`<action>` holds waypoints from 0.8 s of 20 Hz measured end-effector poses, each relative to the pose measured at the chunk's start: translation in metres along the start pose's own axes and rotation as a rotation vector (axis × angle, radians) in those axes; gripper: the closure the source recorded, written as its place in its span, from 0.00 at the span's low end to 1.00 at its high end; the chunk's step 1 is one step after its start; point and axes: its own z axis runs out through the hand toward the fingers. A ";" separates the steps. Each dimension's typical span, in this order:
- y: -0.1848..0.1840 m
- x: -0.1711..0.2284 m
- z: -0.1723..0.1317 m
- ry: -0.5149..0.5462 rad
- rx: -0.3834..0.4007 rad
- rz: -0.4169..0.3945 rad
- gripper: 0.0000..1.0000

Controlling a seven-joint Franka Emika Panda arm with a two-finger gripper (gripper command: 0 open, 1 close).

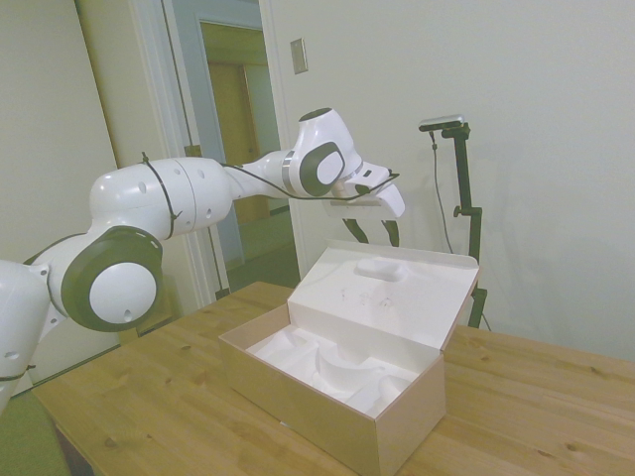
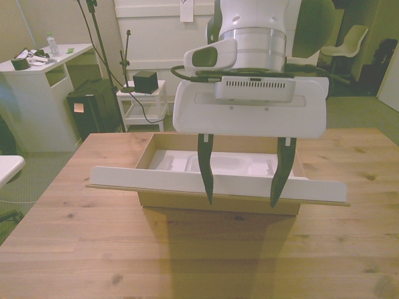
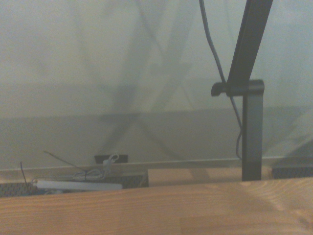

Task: Close the box

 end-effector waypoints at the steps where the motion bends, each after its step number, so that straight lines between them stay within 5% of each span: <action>1: 0.004 -0.001 -0.002 -0.013 -0.010 0.004 0.00; 11: 0.051 -0.014 -0.118 -0.094 -0.001 0.081 0.00; 16: 0.071 -0.061 -0.128 -0.198 -0.041 0.084 0.00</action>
